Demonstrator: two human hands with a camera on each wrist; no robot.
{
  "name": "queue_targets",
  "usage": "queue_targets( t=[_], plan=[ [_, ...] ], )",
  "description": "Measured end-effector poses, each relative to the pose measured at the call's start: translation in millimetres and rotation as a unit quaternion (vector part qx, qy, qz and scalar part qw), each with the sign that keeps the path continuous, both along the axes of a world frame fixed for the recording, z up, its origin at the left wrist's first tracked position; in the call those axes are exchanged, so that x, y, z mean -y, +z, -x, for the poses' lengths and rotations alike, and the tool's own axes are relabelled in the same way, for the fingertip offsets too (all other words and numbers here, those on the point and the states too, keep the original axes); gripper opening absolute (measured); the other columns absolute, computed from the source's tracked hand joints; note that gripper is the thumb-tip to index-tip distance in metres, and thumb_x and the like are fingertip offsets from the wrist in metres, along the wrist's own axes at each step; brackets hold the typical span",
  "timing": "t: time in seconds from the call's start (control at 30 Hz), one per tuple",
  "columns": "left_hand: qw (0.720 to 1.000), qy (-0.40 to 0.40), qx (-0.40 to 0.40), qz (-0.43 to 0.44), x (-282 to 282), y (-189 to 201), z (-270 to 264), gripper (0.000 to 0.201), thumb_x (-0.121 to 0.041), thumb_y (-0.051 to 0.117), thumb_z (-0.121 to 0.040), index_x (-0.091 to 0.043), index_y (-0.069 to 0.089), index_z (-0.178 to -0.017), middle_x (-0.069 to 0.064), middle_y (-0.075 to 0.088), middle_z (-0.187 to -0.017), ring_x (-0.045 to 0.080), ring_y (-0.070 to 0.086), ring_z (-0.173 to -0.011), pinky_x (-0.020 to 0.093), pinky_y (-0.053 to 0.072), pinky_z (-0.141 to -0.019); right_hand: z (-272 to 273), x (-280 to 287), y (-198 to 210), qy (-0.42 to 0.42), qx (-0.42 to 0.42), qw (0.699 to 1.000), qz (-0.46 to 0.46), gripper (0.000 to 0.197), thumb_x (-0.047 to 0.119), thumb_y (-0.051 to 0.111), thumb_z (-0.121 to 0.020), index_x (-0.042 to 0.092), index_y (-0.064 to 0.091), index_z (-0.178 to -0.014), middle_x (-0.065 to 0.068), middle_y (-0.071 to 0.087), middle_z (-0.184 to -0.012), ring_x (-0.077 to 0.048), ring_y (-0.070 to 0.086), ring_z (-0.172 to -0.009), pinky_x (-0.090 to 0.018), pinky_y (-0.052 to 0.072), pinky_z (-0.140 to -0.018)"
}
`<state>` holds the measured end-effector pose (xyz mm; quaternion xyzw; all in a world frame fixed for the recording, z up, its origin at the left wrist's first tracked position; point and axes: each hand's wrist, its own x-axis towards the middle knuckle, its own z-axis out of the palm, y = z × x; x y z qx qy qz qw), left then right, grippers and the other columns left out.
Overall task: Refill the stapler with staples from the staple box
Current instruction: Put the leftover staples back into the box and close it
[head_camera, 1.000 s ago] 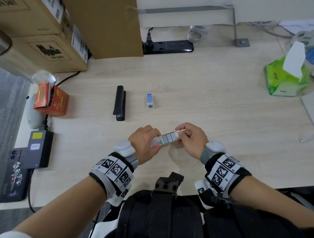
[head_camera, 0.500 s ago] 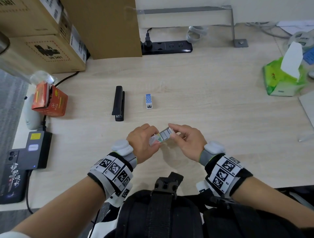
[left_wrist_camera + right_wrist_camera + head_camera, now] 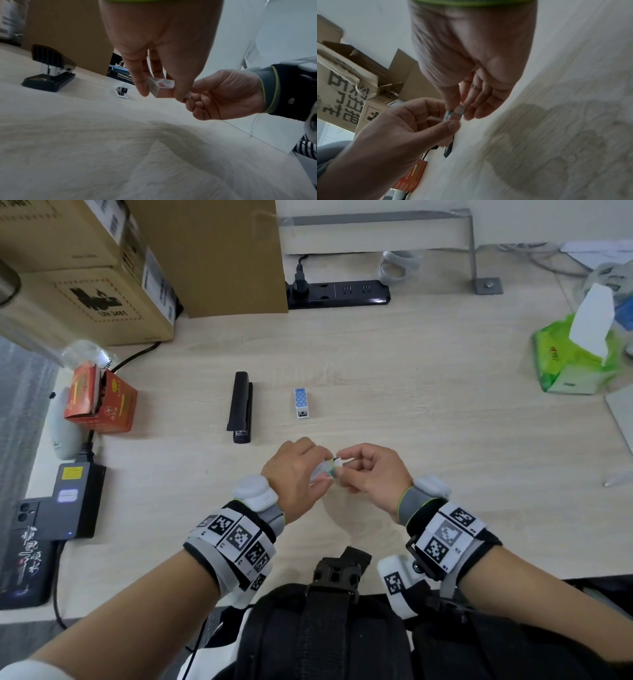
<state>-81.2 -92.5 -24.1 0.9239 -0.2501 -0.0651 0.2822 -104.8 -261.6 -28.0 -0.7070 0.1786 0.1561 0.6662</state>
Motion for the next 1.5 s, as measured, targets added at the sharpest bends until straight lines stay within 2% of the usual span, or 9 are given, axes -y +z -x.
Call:
queue_targets(
  t=[0.13, 0.3, 0.43, 0.6, 0.87, 1.03, 1.23, 1.37, 1.5],
  plan=[
    [0.998, -0.056, -0.010, 0.033, 4, 1, -3, 0.027, -0.017, 0.072, -0.076, -0.013, 0.065, -0.101, 0.007, 0.060, -0.098, 0.027, 0.052, -0.089, 0.037, 0.048, -0.070, 0, 1, -2, 0.033, -0.039, 0.998, -0.032, 0.031, 0.003, 0.079, -0.071, 0.002, 0.065, -0.099, -0.004, 0.063, -0.068, -0.019, 0.060, -0.065, -0.028, 0.052, -0.061],
    [0.996, -0.041, -0.054, 0.063, 7, 1, -4, 0.054, -0.040, 0.071, -0.070, -0.023, 0.052, -0.118, 0.006, 0.049, -0.121, 0.021, 0.051, -0.106, 0.031, 0.047, -0.083, -1, 2, -2, 0.028, -0.063, 0.997, -0.036, 0.021, 0.006, 0.078, -0.073, 0.012, 0.062, -0.085, -0.003, 0.063, -0.067, -0.016, 0.060, -0.059, -0.027, 0.049, -0.057],
    [0.996, 0.027, -0.079, 0.038, 12, 0, -7, 0.061, -0.021, 0.070, -0.070, -0.023, 0.043, -0.125, 0.002, 0.049, -0.121, 0.021, 0.051, -0.107, 0.034, 0.049, -0.080, -4, 1, 0, 0.003, -0.069, 0.997, -0.029, 0.021, 0.020, 0.079, -0.073, 0.014, 0.063, -0.086, -0.006, 0.067, -0.073, -0.016, 0.065, -0.063, -0.026, 0.049, -0.057],
    [0.991, -0.006, -0.116, 0.063, 17, -2, -9, 0.063, -0.030, 0.067, -0.068, -0.026, 0.043, -0.126, -0.003, 0.050, -0.125, 0.018, 0.050, -0.111, 0.035, 0.047, -0.089, -6, 3, -6, 0.007, -0.082, 0.997, 0.010, 0.030, 0.025, 0.080, -0.073, 0.004, 0.064, -0.089, -0.012, 0.067, -0.077, -0.016, 0.064, -0.063, -0.027, 0.049, -0.058],
    [0.993, 0.000, -0.111, 0.047, 20, -5, -18, 0.058, -0.012, 0.065, -0.076, -0.024, 0.043, -0.129, -0.002, 0.051, -0.131, 0.022, 0.049, -0.115, 0.034, 0.044, -0.092, -14, 1, -13, 0.021, -0.103, 0.991, 0.087, 0.028, 0.036, 0.074, -0.076, 0.008, 0.069, -0.080, -0.006, 0.070, -0.069, -0.015, 0.062, -0.060, -0.031, 0.052, -0.062],
    [0.993, -0.012, -0.084, -0.087, -1, -11, -32, 0.076, -0.039, 0.071, -0.073, -0.027, 0.032, -0.137, 0.004, 0.036, -0.145, 0.028, 0.036, -0.129, 0.045, 0.037, -0.103, -39, 4, -7, 0.009, -0.114, 0.986, 0.123, 0.024, 0.031, 0.072, -0.078, 0.007, 0.069, -0.076, -0.007, 0.068, -0.068, -0.017, 0.056, -0.057, -0.028, 0.045, -0.053],
    [0.968, 0.008, -0.115, -0.221, -36, -20, -37, 0.073, -0.049, 0.065, -0.076, -0.029, 0.028, -0.137, 0.001, 0.028, -0.146, 0.026, 0.029, -0.131, 0.040, 0.030, -0.108, -86, 16, 7, -0.051, -0.095, 0.987, 0.121, 0.014, 0.018, 0.066, -0.085, 0.016, 0.062, -0.072, -0.012, 0.066, -0.077, -0.019, 0.056, -0.059, -0.032, 0.047, -0.060],
    [0.954, -0.011, -0.142, -0.265, -42, -31, -31, 0.087, -0.056, 0.057, -0.080, -0.034, 0.002, -0.144, -0.001, 0.001, -0.158, 0.024, -0.001, -0.144, 0.041, 0.008, -0.118, -101, 19, -3, -0.048, -0.115, 0.979, 0.163, 0.009, 0.021, 0.067, -0.083, 0.018, 0.060, -0.078, -0.013, 0.071, -0.083, -0.021, 0.061, -0.058, -0.030, 0.051, -0.056],
    [0.942, -0.029, -0.148, -0.301, -43, -35, -27, 0.079, -0.055, 0.045, -0.088, -0.035, -0.006, -0.144, -0.002, -0.017, -0.157, 0.022, -0.017, -0.143, 0.043, 0.000, -0.118, -102, 25, -24, -0.024, -0.123, 0.960, 0.248, 0.018, 0.033, 0.070, -0.075, 0.028, 0.053, -0.071, -0.010, 0.072, -0.087, -0.032, 0.069, -0.083, -0.047, 0.058, -0.080]
  ],
)
